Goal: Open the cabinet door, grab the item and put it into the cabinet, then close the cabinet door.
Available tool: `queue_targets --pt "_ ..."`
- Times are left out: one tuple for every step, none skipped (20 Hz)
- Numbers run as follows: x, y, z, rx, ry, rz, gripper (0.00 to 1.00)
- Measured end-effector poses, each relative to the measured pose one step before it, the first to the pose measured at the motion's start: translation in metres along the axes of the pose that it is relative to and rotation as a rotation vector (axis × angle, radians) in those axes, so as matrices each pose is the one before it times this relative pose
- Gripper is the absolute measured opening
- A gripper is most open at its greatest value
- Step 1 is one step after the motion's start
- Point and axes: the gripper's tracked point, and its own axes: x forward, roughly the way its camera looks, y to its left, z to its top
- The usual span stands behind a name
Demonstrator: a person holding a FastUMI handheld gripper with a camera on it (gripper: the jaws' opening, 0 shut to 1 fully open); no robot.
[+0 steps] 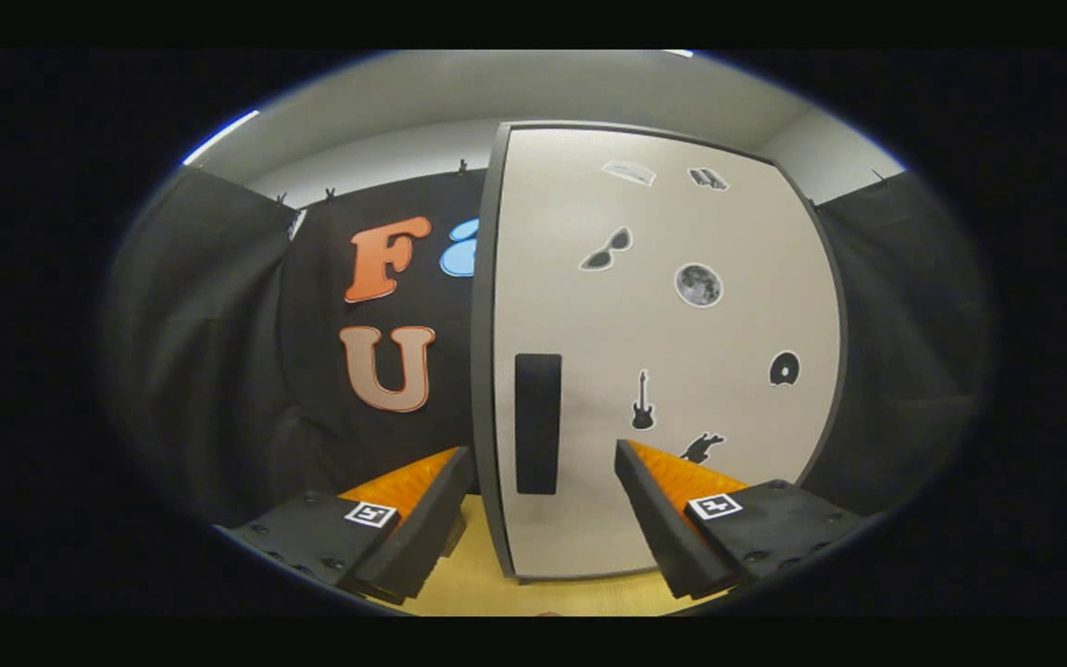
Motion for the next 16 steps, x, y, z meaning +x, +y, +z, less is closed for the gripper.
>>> queue_targets --pt "0.00743 -0.00246 -0.00136 0.00162 0.00271 -0.01019 0.98" --pt "0.00690 -0.00439 -0.00042 -0.00318 -0.00066 -0.01859 0.99" --pt "0.00433 0.00011 -0.00066 -0.00218 -0.00481 -0.00710 0.98" --pt "0.00330 0.00139 0.00147 -0.00120 -0.00835 -0.00156 0.97" --pt "0.00265 0.00236 -0.00064 -0.00190 -0.00319 0.00313 0.92" --pt "0.00112 0.00449 -0.00173 -0.00092 0.00135 0.00993 0.87" --pt "0.00296 0.00401 -0.00241 0.00018 0.00735 0.01064 0.87" --pt "0.00216 0.00029 -0.00263 -0.00170 0.00905 -0.00185 0.79" --pt "0.00157 0.00027 -0.00112 -0.00185 0.00420 -0.00278 0.77" --pt "0.00216 -0.00036 -0.00010 -0.00245 -0.00284 -0.00706 0.73" --pt "0.00129 -0.00074 0.00067 -0.00078 -0.00327 -0.00351 0.68" --pt "0.00170 -0.00024 -0.00008 -0.00065 -0.00132 -0.00446 0.65" --pt "0.00200 -0.00287 -0.00054 0.00056 0.00295 -0.00519 0.59" --pt "-0.00026 -0.00041 -0.00242 0.00165 0.00990 -0.00006 0.51" --pt "0.00364 0.00027 -0.00162 0.00071 0.00784 0.00064 0.43" --pt "-0.00042 0.00086 -0.00222 0.00022 0.00607 -0.00007 0.44"
